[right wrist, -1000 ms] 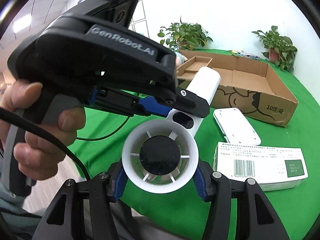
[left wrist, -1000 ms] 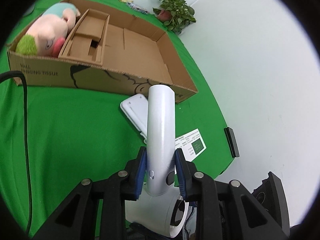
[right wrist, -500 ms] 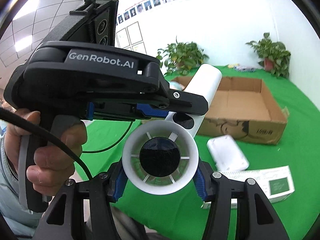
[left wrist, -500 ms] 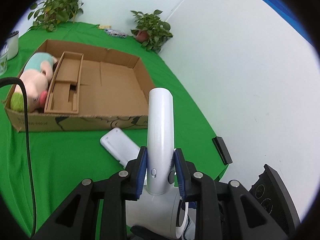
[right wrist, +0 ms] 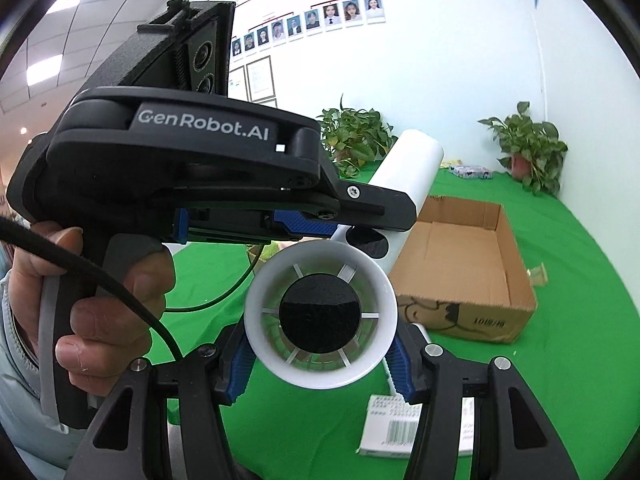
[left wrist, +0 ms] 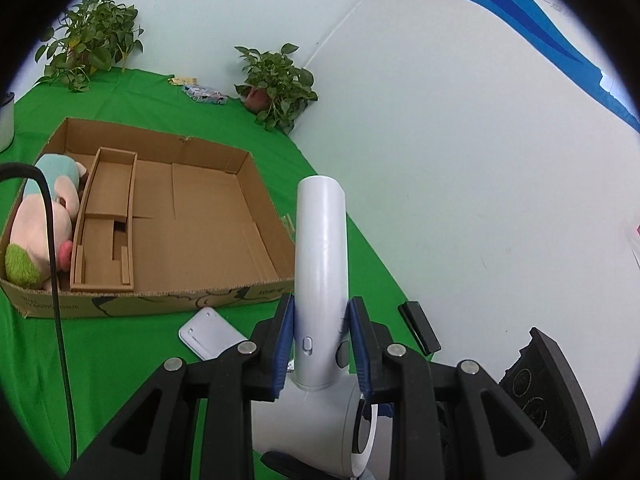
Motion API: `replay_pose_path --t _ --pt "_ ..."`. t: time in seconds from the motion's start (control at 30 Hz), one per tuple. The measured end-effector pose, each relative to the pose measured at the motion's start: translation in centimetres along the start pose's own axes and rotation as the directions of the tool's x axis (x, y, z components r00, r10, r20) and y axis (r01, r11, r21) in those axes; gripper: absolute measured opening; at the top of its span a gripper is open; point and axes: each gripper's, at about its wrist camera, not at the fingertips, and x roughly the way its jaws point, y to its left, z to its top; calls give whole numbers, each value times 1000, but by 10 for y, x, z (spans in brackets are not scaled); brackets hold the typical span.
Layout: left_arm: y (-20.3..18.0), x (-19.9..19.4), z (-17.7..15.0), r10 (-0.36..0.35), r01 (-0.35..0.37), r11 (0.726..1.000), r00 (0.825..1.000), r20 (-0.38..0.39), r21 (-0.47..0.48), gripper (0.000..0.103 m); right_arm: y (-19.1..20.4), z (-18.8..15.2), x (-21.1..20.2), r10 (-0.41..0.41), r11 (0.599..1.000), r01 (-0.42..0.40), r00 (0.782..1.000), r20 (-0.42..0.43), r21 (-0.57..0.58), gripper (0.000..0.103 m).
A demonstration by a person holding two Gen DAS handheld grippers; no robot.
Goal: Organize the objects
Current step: 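Carry the white fan with both tools over the open box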
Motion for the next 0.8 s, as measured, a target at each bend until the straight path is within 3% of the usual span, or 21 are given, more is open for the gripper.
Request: replay_pose_path --t 0.5,0.8 --pt "33 36 63 33 -33 999 999 -16 -18 26 -31 64 59 22 997 -28 996 -87 -77 53" --pt "98 71 82 69 -76 989 996 -62 -130 26 -50 85 139 94 991 -114 969 -226 -74 53"
